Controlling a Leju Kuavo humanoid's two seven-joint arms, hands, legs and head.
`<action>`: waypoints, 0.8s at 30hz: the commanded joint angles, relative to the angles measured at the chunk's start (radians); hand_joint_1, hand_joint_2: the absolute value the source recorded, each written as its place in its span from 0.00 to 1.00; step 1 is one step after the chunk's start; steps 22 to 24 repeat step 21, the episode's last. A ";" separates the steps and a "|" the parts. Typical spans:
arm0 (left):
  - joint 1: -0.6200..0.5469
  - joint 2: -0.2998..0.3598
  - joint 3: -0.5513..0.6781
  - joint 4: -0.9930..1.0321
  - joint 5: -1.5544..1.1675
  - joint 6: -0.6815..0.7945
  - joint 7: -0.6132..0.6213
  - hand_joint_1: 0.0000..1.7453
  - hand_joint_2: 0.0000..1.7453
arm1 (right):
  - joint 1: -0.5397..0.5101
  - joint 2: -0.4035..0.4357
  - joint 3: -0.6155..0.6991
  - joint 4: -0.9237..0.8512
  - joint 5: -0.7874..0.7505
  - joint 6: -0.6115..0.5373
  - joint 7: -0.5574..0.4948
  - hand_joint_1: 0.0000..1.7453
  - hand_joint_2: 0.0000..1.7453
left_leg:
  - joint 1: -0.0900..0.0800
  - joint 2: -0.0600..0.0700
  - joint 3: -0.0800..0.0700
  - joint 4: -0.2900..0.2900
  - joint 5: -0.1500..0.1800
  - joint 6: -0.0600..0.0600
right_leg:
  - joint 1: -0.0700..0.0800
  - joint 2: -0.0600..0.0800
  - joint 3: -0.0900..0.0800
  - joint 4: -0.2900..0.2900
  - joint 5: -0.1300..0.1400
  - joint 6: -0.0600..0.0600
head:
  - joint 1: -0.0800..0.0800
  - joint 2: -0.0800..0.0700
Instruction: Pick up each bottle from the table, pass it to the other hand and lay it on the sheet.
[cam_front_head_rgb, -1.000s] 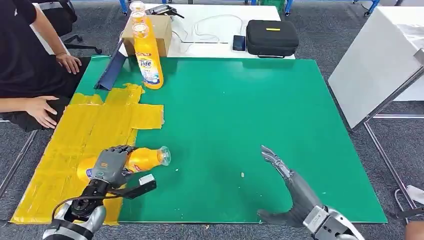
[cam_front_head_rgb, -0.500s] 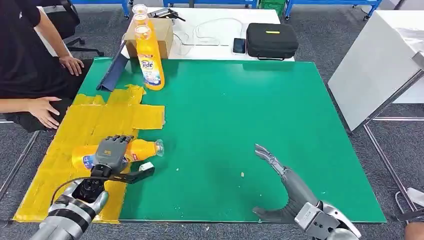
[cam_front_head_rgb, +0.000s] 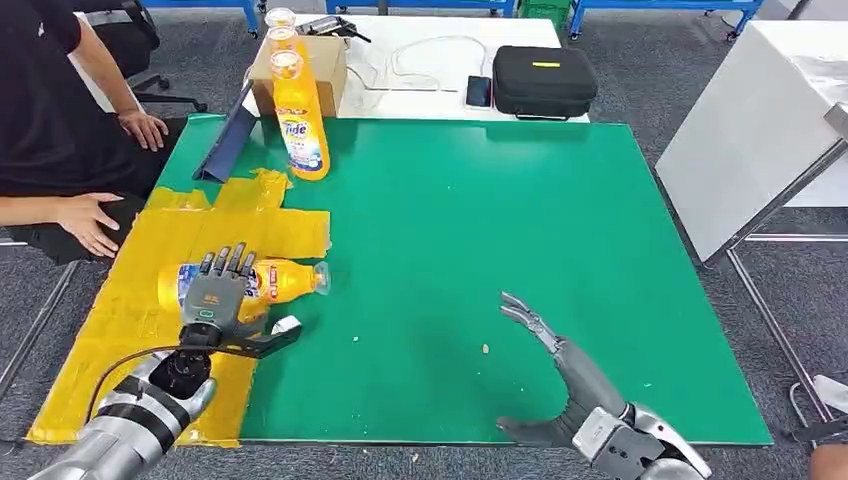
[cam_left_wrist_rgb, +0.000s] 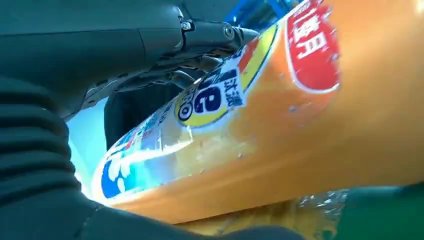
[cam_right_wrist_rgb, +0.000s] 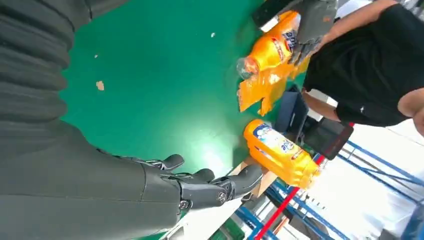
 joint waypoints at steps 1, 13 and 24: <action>-0.044 0.055 -0.172 -0.028 0.000 0.085 0.104 0.00 0.00 | -0.011 0.041 0.046 0.073 0.021 -0.022 -0.004 0.00 1.00 | 0.002 -0.001 0.000 0.001 -0.001 -0.003 | 0.001 0.001 0.000 0.000 -0.001 -0.002 | 0.000 0.000; 0.467 -0.172 0.617 -0.668 0.702 0.170 -0.749 0.00 0.00 | -0.166 0.344 0.262 0.211 0.180 -0.404 0.009 0.00 0.00 | 0.002 0.020 -0.001 0.001 -0.007 -0.006 | 0.002 0.021 0.005 0.002 0.001 -0.003 | -0.001 0.000; 0.570 -0.330 0.417 -1.001 1.183 -0.156 -0.951 0.00 0.00 | -0.132 0.419 0.265 0.184 0.146 -0.510 -0.084 0.00 0.00 | 0.003 0.012 -0.006 0.004 -0.008 -0.009 | 0.002 0.015 -0.011 0.005 -0.006 -0.007 | 0.000 0.000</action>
